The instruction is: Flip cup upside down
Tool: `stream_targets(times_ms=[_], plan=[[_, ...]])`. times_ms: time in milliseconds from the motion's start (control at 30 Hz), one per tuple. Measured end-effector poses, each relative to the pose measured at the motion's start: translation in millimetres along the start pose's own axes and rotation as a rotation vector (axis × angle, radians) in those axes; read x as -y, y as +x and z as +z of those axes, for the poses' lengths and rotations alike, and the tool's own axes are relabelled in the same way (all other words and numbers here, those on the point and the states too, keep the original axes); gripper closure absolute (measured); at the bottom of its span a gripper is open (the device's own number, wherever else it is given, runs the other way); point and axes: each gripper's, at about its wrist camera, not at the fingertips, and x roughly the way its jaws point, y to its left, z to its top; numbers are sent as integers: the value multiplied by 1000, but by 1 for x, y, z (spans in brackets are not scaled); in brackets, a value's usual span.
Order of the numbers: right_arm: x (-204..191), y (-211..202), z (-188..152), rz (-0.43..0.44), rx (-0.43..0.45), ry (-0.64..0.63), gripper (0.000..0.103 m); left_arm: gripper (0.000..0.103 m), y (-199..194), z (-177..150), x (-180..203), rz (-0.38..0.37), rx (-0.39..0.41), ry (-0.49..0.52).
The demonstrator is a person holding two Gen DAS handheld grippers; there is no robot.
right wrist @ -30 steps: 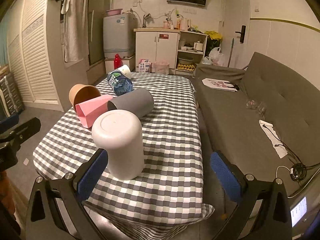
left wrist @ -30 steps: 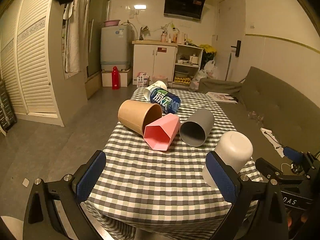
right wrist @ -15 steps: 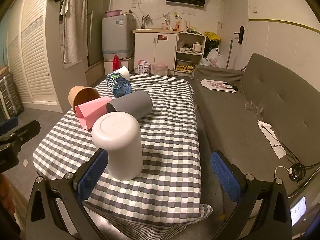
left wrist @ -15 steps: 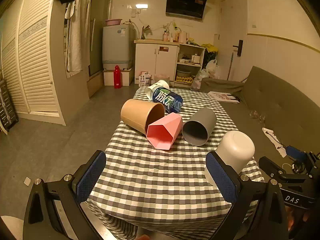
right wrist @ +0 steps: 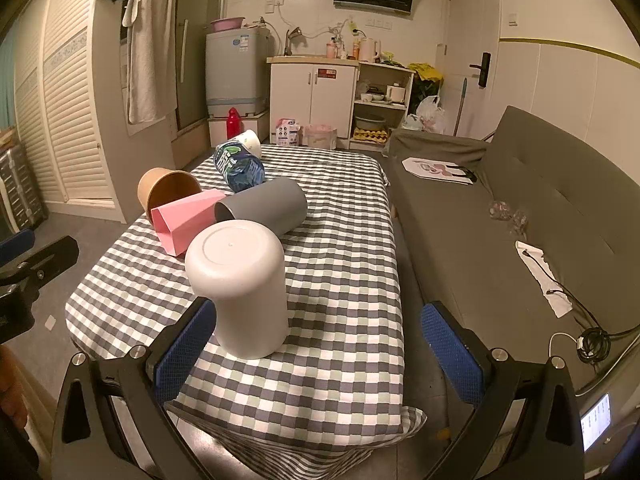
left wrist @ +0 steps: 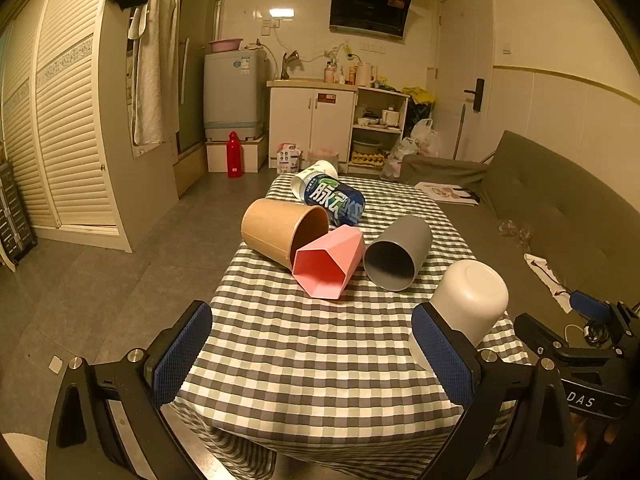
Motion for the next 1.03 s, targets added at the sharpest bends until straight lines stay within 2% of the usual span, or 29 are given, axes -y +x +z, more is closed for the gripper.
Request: stream_targets(times_ms=[1033], plan=[[-1,0,1,0,-4,-1,0,0,-2,-1,-2,-8,2,4]])
